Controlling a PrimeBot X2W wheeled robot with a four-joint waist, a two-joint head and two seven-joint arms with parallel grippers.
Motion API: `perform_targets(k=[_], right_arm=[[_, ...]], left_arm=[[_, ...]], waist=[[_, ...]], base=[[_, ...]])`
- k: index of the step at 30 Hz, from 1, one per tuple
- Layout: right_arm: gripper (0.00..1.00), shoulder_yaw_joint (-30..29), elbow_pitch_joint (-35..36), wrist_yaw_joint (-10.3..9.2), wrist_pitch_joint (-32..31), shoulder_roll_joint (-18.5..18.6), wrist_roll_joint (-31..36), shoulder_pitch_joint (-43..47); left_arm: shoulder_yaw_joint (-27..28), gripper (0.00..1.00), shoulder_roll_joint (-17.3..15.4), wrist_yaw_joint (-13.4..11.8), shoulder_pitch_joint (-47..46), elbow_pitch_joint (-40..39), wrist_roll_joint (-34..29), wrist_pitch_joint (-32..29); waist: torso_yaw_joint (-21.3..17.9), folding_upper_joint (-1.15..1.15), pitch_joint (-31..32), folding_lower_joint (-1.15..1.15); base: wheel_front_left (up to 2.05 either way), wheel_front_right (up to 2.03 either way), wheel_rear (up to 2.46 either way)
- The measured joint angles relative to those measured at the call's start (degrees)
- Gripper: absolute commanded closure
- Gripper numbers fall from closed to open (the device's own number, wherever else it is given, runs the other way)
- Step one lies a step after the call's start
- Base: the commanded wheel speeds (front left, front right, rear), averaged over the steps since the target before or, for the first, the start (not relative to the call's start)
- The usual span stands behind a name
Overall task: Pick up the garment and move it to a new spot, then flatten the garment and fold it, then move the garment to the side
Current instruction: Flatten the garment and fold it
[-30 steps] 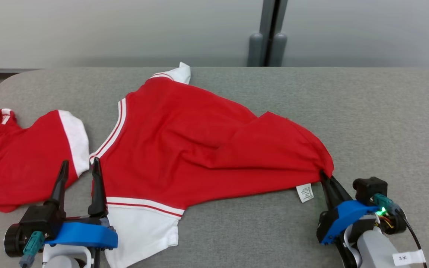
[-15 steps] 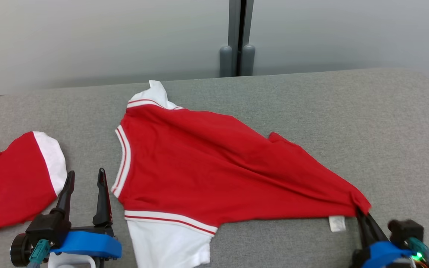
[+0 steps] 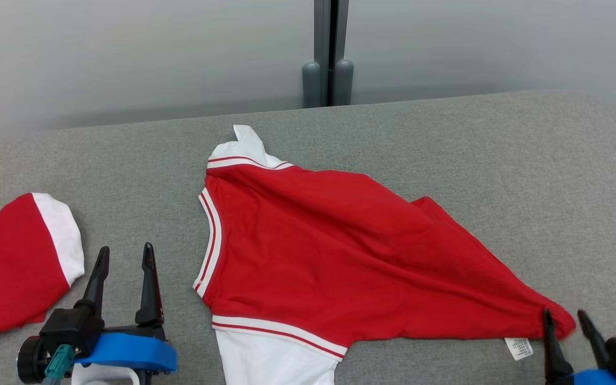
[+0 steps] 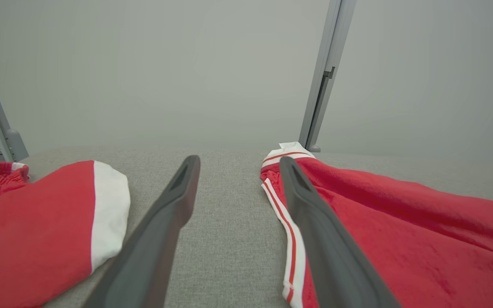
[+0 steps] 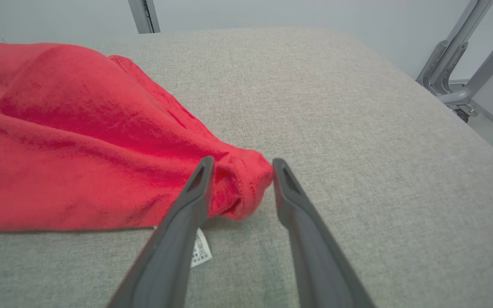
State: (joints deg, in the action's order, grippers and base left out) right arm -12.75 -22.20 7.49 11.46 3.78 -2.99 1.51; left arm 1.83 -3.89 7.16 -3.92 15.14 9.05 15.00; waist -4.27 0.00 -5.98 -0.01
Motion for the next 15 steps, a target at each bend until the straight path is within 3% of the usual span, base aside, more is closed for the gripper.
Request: perform_targets(k=[8, 15], right_arm=[[0.0, 3.01, 9.15, 0.0, -1.6, 0.81, 1.14, -5.66], [0.0, 11.63, 8.54, 0.0, -4.53, 3.81, 0.82, -18.8]], left_arm=[[0.4, 0.0, 0.01, 0.05, -0.18, -0.22, -0.07, 0.0], [0.18, 0.0, -0.03, 0.09, -1.4, -0.3, -0.43, 0.0]], waist=[[0.72, 0.0, -0.64, 0.0], [1.82, 0.0, -2.29, 0.0]], base=[[0.0, 0.0, 0.0], [0.0, 0.0, 0.0]])
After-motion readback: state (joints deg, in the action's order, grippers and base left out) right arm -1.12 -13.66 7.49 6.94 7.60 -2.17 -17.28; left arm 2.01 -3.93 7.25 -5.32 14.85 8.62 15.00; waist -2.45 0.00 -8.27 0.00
